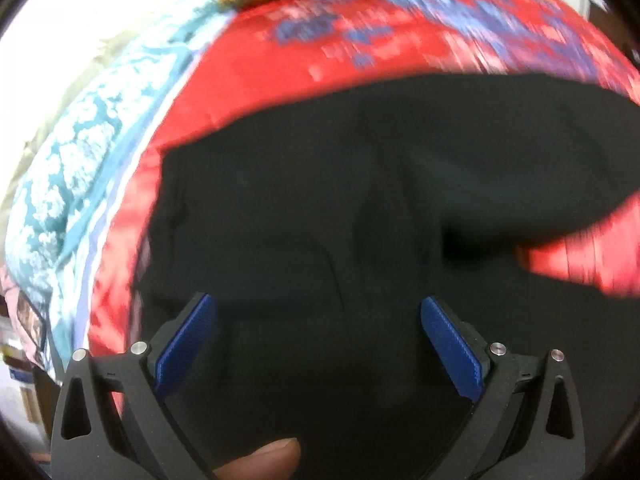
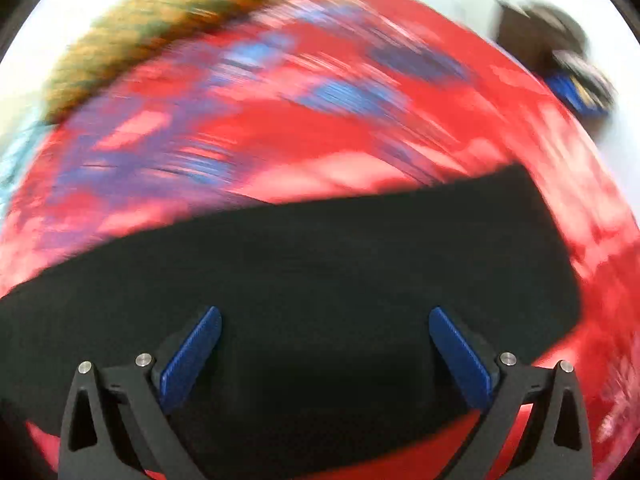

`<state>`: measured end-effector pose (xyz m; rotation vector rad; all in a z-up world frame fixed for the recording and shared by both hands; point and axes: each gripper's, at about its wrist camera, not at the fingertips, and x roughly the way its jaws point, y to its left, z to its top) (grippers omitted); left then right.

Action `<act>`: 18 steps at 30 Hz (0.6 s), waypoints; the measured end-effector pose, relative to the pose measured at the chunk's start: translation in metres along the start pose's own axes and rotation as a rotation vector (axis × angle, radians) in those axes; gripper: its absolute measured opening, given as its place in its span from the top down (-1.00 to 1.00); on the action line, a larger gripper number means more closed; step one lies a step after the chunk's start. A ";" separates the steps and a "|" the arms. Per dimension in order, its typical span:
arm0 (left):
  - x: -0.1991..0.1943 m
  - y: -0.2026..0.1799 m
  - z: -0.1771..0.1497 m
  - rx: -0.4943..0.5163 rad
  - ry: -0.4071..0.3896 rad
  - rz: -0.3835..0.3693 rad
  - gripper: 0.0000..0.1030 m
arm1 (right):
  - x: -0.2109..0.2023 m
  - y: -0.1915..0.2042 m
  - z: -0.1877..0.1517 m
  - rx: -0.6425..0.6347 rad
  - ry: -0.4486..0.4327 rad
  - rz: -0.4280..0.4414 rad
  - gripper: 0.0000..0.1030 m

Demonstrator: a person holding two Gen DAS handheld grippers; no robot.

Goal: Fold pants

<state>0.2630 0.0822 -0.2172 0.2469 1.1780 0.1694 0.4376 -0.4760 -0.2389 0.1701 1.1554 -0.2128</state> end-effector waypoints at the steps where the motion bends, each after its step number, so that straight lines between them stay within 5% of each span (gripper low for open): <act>1: -0.003 -0.004 -0.010 0.012 0.004 0.002 -0.99 | -0.005 -0.022 0.001 0.051 -0.026 0.016 -0.99; 3: -0.020 -0.014 -0.029 0.025 -0.004 -0.030 -0.99 | -0.022 -0.052 0.003 0.140 -0.047 -0.091 -0.99; 8: -0.054 -0.042 -0.069 0.052 -0.047 -0.129 -0.99 | -0.099 -0.057 -0.036 0.129 -0.191 -0.013 -0.99; 14: -0.050 -0.054 -0.093 0.070 -0.073 -0.111 -0.99 | -0.176 0.000 -0.166 0.010 -0.170 0.140 -0.99; 18: -0.043 -0.040 -0.100 -0.029 -0.046 -0.187 -0.99 | -0.200 0.035 -0.249 -0.006 -0.121 0.179 -0.99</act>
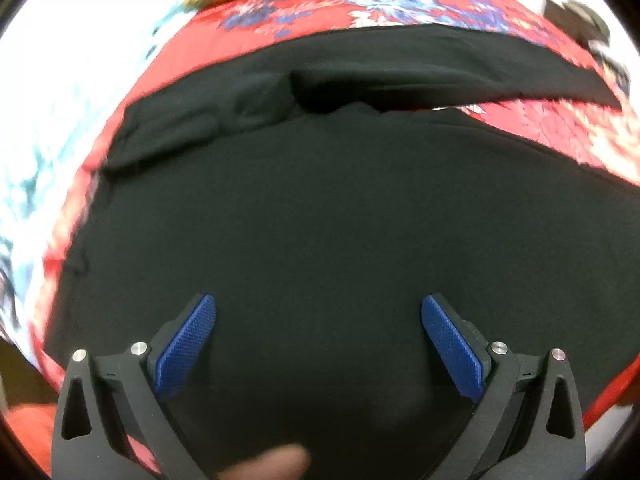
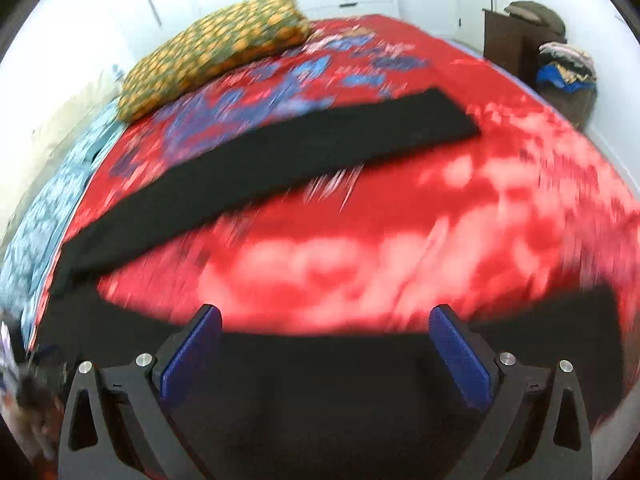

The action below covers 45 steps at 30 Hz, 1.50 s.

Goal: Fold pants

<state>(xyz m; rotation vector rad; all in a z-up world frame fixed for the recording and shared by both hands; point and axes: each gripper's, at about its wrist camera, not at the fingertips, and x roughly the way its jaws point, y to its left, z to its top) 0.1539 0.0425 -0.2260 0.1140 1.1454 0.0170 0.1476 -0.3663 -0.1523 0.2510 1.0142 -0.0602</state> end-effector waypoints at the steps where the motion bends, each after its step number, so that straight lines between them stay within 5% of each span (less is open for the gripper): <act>1: 0.001 0.006 -0.002 -0.037 0.002 -0.022 -0.99 | -0.003 0.007 -0.014 0.011 0.012 0.007 -0.99; 7: 0.000 0.004 -0.008 -0.052 -0.015 -0.018 -0.99 | -0.003 0.047 -0.069 0.021 0.052 -0.015 -0.99; 14: 0.003 0.010 -0.008 -0.049 -0.024 -0.037 -0.99 | 0.008 0.098 -0.089 -0.256 0.012 -0.075 -0.99; 26: -0.001 0.007 -0.007 -0.005 -0.016 -0.042 -0.99 | 0.030 0.088 -0.102 -0.280 0.058 -0.075 -1.00; 34: -0.023 0.005 0.033 -0.019 -0.081 -0.152 -0.99 | 0.027 0.083 -0.109 -0.247 0.004 -0.042 -1.00; 37: -0.019 0.010 0.072 -0.041 -0.120 -0.136 -0.99 | 0.024 0.082 -0.097 -0.251 0.055 -0.008 -0.99; 40: 0.000 0.023 0.110 -0.068 -0.154 -0.037 -0.99 | 0.004 0.059 -0.064 -0.153 -0.020 0.082 -0.99; 43: 0.033 0.048 0.129 -0.135 -0.124 0.053 -0.99 | -0.006 0.016 -0.006 -0.082 -0.099 0.077 -0.99; 45: 0.059 0.068 0.127 -0.211 -0.082 -0.029 -0.99 | -0.005 -0.031 0.044 -0.019 -0.157 0.034 -0.99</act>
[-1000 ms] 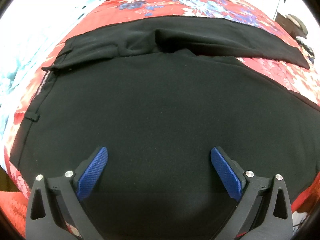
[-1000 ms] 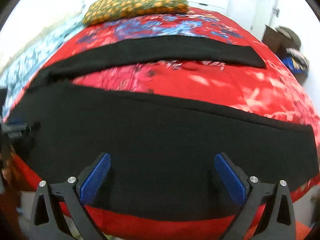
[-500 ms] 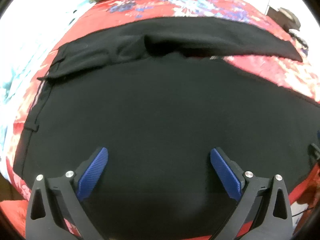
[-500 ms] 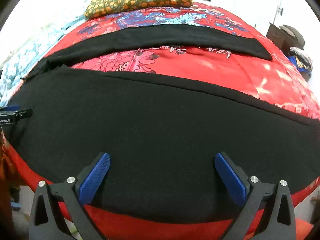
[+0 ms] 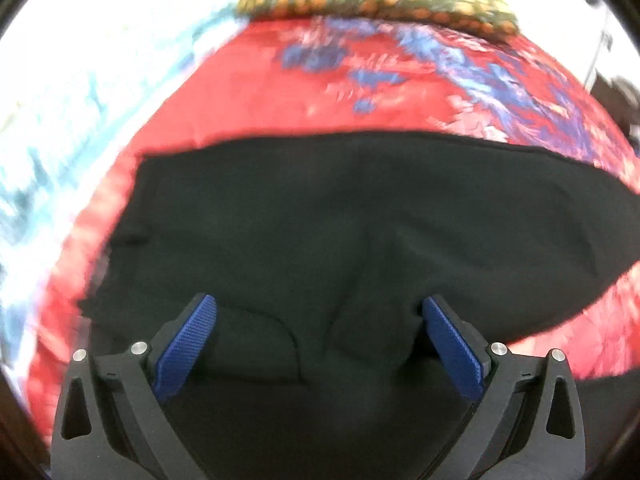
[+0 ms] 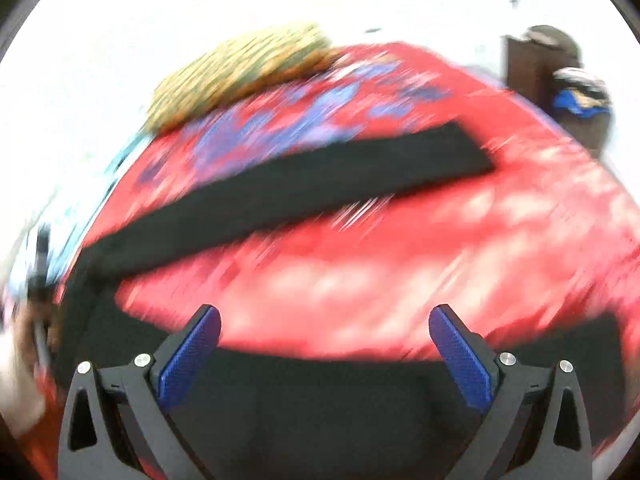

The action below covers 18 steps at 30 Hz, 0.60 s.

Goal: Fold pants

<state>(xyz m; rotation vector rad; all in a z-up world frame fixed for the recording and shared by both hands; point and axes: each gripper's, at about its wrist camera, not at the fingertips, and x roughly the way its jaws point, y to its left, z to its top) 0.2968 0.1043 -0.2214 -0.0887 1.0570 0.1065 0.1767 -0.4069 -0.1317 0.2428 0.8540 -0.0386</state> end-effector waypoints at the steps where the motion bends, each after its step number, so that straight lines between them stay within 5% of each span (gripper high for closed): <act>1: 0.004 0.004 -0.006 -0.014 -0.006 -0.022 -0.99 | 0.006 -0.022 0.020 0.027 -0.024 -0.023 -0.99; 4: 0.000 -0.002 -0.028 0.049 -0.133 -0.011 -0.99 | 0.054 -0.095 0.085 0.114 0.022 -0.065 -0.99; 8: 0.003 0.000 -0.030 0.047 -0.158 -0.015 -0.99 | 0.120 -0.154 0.144 0.205 0.099 -0.089 -0.99; 16: 0.011 -0.004 -0.025 0.051 -0.180 -0.008 -0.99 | 0.221 -0.145 0.205 0.032 0.158 -0.164 -0.94; 17: 0.011 -0.004 -0.025 0.051 -0.180 -0.009 -0.99 | 0.229 -0.144 0.206 0.032 0.170 -0.144 -0.65; 18: 0.012 -0.004 -0.024 0.050 -0.181 -0.009 -0.99 | 0.234 -0.146 0.205 0.036 0.195 -0.111 -0.09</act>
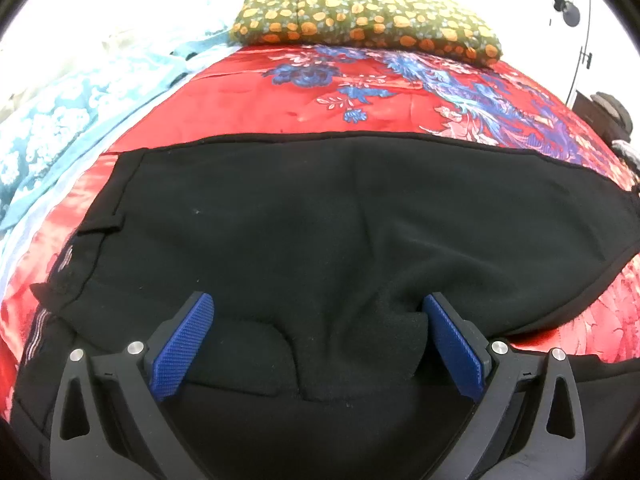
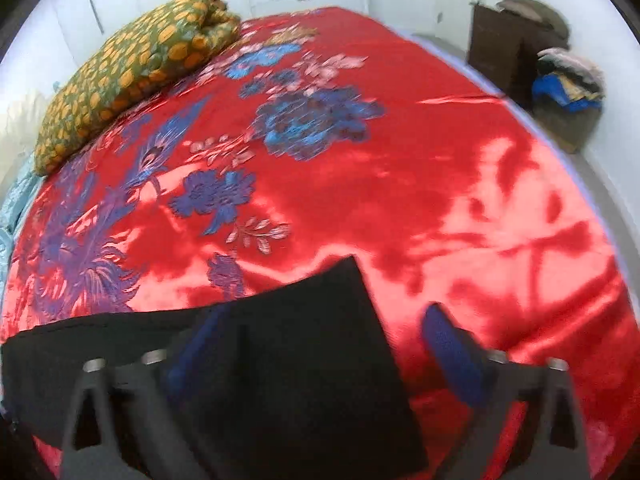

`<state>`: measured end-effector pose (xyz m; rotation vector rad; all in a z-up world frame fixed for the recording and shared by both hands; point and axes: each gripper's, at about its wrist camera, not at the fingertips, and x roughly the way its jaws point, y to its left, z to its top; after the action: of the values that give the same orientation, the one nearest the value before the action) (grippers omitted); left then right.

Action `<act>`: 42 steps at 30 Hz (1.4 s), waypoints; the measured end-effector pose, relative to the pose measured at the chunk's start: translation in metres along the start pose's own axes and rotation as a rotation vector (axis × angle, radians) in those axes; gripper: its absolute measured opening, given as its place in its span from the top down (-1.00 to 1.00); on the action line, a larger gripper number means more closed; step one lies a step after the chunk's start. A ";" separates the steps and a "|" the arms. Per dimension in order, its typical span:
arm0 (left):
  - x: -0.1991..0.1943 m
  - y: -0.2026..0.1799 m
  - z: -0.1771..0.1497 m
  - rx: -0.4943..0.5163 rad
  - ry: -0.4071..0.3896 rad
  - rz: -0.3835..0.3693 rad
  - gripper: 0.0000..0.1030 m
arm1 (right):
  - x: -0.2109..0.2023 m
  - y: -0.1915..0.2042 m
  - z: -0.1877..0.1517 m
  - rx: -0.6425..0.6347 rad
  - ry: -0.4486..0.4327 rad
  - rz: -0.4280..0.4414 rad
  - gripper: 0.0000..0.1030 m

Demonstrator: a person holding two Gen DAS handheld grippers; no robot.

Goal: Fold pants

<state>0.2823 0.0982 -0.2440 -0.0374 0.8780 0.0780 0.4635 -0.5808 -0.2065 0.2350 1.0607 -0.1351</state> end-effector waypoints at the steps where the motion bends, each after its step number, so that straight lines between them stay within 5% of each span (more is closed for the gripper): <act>1: -0.001 0.001 -0.001 0.000 0.000 0.000 -0.99 | 0.003 0.002 0.000 -0.002 0.028 -0.001 0.14; 2: -0.002 0.002 -0.001 0.001 0.000 0.000 -0.99 | -0.002 0.002 -0.001 -0.013 0.021 -0.026 0.69; 4: -0.002 0.002 -0.001 0.001 0.000 0.000 -0.99 | -0.017 0.004 -0.005 -0.036 -0.018 -0.022 0.91; 9: 0.000 0.001 0.000 0.004 0.004 0.005 -0.99 | -0.123 0.061 -0.057 -0.283 -0.157 0.052 0.91; 15: -0.002 0.001 0.005 0.012 0.034 0.017 -0.99 | -0.267 0.138 -0.214 -0.497 -0.223 0.203 0.91; 18: -0.007 0.001 0.012 0.018 0.092 0.017 -0.99 | -0.303 0.140 -0.295 -0.459 -0.199 0.174 0.91; 20: -0.017 0.002 0.014 0.018 0.139 0.010 -0.99 | -0.307 0.123 -0.331 -0.406 -0.166 0.067 0.88; 22: -0.036 0.003 0.011 0.030 0.170 0.001 -0.99 | -0.299 0.094 -0.355 -0.328 -0.102 -0.099 0.49; 24: -0.057 0.004 0.004 0.050 0.178 -0.027 -0.99 | -0.303 0.073 -0.370 -0.246 -0.093 -0.238 -0.45; 30: -0.126 0.008 -0.043 -0.015 0.181 -0.147 -0.99 | -0.356 0.086 -0.376 -0.116 -0.282 -0.255 -0.74; 35: -0.160 -0.011 -0.093 -0.081 0.173 -0.210 -0.99 | -0.335 0.177 -0.398 -0.081 -0.318 0.033 -0.80; 39: -0.162 -0.040 -0.099 0.085 0.144 -0.242 -0.99 | -0.287 0.259 -0.424 -0.121 -0.220 0.328 -0.80; 42: -0.159 -0.039 -0.102 0.116 0.093 -0.196 -0.99 | -0.256 0.297 -0.432 -0.182 -0.131 0.423 -0.80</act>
<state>0.1063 0.0444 -0.1866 -0.0189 0.9665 -0.1592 0.0400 -0.1837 -0.1464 0.2766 0.8665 0.3222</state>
